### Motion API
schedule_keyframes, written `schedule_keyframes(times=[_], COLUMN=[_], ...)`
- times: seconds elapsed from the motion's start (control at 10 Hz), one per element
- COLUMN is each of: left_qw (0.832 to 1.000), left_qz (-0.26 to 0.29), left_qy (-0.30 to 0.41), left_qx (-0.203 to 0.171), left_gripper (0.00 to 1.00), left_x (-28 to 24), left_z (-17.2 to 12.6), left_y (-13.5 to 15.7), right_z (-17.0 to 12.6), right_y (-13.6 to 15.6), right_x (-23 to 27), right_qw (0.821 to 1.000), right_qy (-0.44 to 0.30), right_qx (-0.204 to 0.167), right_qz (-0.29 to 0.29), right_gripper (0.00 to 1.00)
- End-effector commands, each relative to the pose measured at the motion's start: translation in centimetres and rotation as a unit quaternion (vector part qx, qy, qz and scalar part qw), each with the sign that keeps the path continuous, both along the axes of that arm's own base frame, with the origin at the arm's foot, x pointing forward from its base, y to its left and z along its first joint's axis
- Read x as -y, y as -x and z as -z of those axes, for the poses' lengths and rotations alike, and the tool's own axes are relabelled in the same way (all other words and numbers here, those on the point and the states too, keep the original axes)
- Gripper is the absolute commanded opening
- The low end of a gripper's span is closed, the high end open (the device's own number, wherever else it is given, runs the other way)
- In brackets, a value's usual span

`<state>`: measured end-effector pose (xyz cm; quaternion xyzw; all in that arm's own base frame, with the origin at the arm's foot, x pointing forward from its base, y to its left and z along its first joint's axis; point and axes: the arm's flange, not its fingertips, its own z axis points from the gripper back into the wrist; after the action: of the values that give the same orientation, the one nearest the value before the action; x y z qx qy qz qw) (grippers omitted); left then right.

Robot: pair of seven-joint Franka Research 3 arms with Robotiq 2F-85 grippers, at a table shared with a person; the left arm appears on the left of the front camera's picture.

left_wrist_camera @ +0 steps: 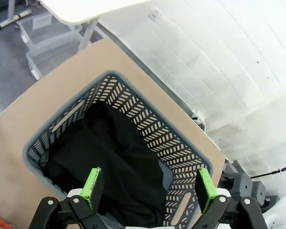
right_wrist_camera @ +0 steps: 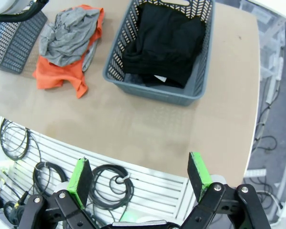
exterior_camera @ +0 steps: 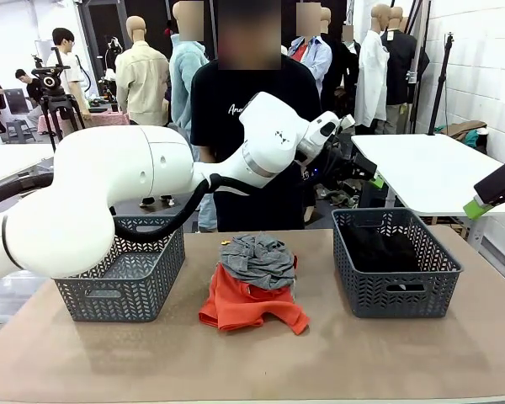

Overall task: Sort the tops and bottoms.
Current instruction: Lift clothes from the center of the table with your right hand.

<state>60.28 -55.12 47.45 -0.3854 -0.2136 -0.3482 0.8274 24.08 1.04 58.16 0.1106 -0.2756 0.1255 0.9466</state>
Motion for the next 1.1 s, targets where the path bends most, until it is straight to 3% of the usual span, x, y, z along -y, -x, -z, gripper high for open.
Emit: schedule_keyframes(times=[0.0,0.4,0.6,0.8,1.0], left_qw=[1.0,1.0,0.998,0.998,0.995], left_qz=[0.003,0.0,-0.025,-0.041,-0.045], left_qy=[0.001,0.0,-0.03,-0.034,-0.081], left_qx=[0.007,0.0,0.042,0.046,0.026], left_gripper=[1.0,1.0,1.0,1.0,1.0], left_x=[-0.1,0.0,-3.7,-7.6,-10.2], left_z=[-0.4,0.0,-3.8,-5.1,-6.1], left_y=[0.0,0.0,4.1,6.6,9.9], right_z=[0.1,0.1,0.1,0.1,0.1], right_y=[0.0,0.0,0.0,0.0,0.0], right_x=[0.0,0.0,0.0,0.0,0.0], right_qw=[1.0,1.0,1.0,1.0,1.0], right_qy=[0.003,0.003,0.003,0.003,0.003], right_qx=[-0.004,-0.004,-0.004,-0.004,-0.004], right_qz=[-0.003,-0.003,-0.003,-0.003,-0.003], right_gripper=[1.0,1.0,1.0,1.0,1.0])
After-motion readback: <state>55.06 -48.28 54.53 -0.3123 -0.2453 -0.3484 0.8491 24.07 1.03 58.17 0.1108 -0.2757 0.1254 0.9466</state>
